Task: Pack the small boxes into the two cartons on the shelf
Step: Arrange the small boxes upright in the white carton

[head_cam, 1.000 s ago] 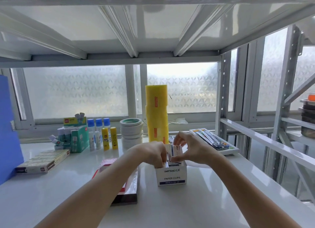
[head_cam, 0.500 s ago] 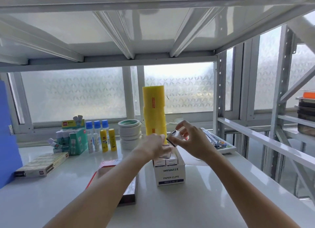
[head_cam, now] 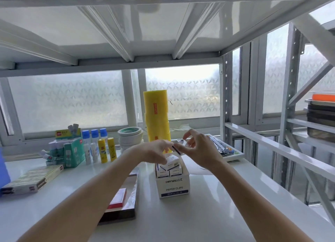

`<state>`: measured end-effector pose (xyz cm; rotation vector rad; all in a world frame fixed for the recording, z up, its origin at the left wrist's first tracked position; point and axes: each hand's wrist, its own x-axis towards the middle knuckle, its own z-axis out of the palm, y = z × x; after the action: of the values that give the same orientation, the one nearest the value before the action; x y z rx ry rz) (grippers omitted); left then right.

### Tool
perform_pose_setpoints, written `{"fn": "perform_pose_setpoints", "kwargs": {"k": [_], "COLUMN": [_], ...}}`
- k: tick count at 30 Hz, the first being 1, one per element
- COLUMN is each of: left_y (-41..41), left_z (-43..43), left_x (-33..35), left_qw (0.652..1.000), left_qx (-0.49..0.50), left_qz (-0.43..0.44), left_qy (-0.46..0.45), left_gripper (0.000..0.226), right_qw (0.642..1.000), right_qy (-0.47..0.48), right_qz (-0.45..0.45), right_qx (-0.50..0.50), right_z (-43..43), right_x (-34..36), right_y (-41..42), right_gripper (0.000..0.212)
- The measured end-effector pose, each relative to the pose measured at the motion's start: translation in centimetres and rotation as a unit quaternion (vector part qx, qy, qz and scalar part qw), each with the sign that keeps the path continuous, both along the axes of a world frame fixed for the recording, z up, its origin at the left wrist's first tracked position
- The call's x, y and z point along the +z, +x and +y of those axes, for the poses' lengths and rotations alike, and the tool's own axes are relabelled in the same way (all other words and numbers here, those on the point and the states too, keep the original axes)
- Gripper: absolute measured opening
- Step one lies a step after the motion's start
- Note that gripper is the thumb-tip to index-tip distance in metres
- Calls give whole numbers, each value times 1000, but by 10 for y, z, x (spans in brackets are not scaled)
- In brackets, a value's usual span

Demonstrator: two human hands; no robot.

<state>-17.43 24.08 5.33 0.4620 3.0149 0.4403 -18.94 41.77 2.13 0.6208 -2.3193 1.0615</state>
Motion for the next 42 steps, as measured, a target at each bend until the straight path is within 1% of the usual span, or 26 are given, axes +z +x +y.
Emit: {"fn": "perform_pose_setpoints", "kwargs": {"k": [1,2,4,6,9,11,13,16,18,20,23,25,30,33,36,38,42], "left_y": [1,1,-3,-7,-8,-3,5,14,17,18,20,21,23,24,23,23,22], "left_z": [-1,-1,0,0,-6,-14,-19,-19,-16,-13,-10,-10,-12,-13,-12,-12,-12], "left_x": [-2,-5,-12,-14,-8,2,10,9,-2,-15,-27,-29,-24,-26,-30,-31,-33], "left_qw": [1000,999,999,999,999,997,996,999,1000,999,997,995,996,996,995,994,995], "left_qx": [1,6,13,3,-21,-23,-16,-1,4,17,37,41,57,61,70,74,64], "left_qz": [-18,-19,-5,7,36,68,85,35,5,15,61,75,53,55,65,72,74], "left_qy": [-12,-29,-52,-46,-16,13,14,-12,-19,-24,-35,-42,-34,-29,-32,-35,-32], "left_gripper": [58,63,66,62,40,47,54,54,51,47,44,42,47,39,28,25,32], "right_qw": [1000,1000,1000,999,996,992,987,983,977,968,960,957,948,943,942,944,946], "right_qy": [2,6,18,28,42,47,50,67,85,118,159,180,211,234,246,250,276], "right_qz": [1,1,-3,-14,-34,-52,-71,-92,-117,-145,-162,-164,-179,-187,-188,-185,-158], "right_qx": [0,1,10,27,73,107,132,146,156,167,162,160,157,146,127,110,55], "right_z": [0,-1,-1,1,3,3,3,5,6,5,2,2,-1,-5,-9,-14,-20], "right_x": [0,-1,-1,-1,0,-1,0,1,0,-3,-8,-7,-2,0,-1,-3,-4], "right_y": [0,0,0,0,0,1,2,1,1,2,0,1,-1,-3,-2,-1,3], "right_gripper": [46,46,45,48,57,58,61,66,59,50,46,43,36,31,31,35,59]}}
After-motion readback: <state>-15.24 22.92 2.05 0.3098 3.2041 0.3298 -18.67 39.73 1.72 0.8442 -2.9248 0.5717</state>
